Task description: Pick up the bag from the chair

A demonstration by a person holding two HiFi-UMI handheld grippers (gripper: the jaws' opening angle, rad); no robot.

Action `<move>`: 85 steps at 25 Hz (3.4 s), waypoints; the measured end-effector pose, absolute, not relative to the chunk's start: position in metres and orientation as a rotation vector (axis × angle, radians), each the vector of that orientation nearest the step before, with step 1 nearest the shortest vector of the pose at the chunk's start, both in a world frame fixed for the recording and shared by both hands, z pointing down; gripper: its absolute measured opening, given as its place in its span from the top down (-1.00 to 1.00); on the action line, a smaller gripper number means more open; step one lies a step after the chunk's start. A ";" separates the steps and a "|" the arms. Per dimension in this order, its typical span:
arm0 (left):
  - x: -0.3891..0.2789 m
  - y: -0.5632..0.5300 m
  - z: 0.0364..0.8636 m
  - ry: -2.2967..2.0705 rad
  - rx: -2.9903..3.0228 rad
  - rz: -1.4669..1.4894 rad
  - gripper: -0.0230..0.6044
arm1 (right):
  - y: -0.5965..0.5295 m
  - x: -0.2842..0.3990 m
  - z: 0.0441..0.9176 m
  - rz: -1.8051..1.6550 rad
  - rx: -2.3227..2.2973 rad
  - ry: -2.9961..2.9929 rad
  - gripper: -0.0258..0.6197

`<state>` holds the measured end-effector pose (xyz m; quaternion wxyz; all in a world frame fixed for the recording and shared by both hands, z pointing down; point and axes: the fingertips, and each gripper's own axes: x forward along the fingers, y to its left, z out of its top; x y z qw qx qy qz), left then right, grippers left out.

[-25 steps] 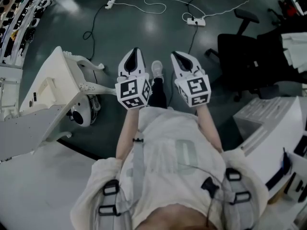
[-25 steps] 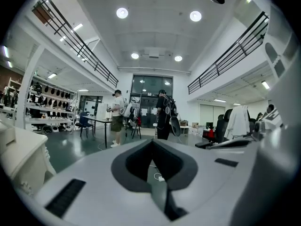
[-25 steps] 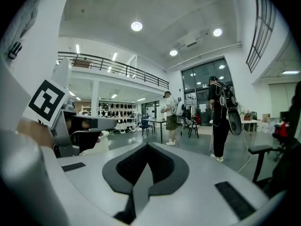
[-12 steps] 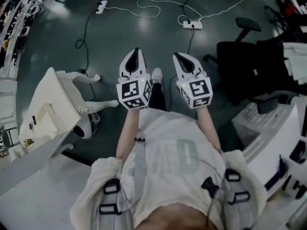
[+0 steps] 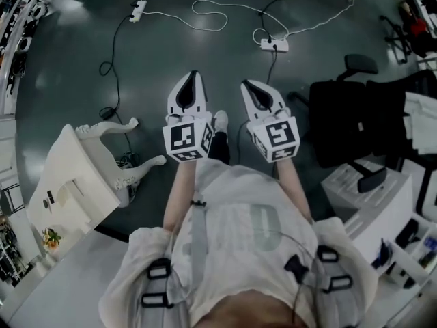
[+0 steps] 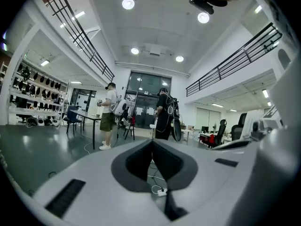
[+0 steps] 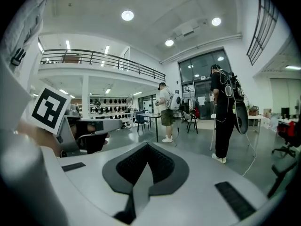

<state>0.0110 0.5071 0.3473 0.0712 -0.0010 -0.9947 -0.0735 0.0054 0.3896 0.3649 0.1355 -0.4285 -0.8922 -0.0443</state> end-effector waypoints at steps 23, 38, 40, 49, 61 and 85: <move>-0.142 0.609 0.361 -2.952 -0.040 -0.250 0.91 | 0.478 -0.143 0.369 -0.059 -1.263 -2.561 0.90; -0.131 0.564 0.367 -2.927 -0.033 -0.235 0.90 | 0.434 -0.129 0.362 -0.134 -1.245 -2.545 0.90; -0.128 0.555 0.360 -2.938 -0.041 -0.230 0.91 | 0.426 -0.129 0.359 -0.102 -1.244 -2.548 0.90; -0.131 0.505 0.344 -2.957 0.115 -0.140 0.91 | 0.386 -0.129 0.356 -0.025 -1.123 -2.613 0.90; -0.175 0.237 0.339 -2.835 0.857 0.056 0.91 | 0.150 -0.127 0.354 -0.090 -0.463 -2.810 0.90; -0.108 -0.124 0.333 -2.254 1.938 0.152 0.91 | -0.172 0.054 0.366 0.183 1.044 -2.637 0.90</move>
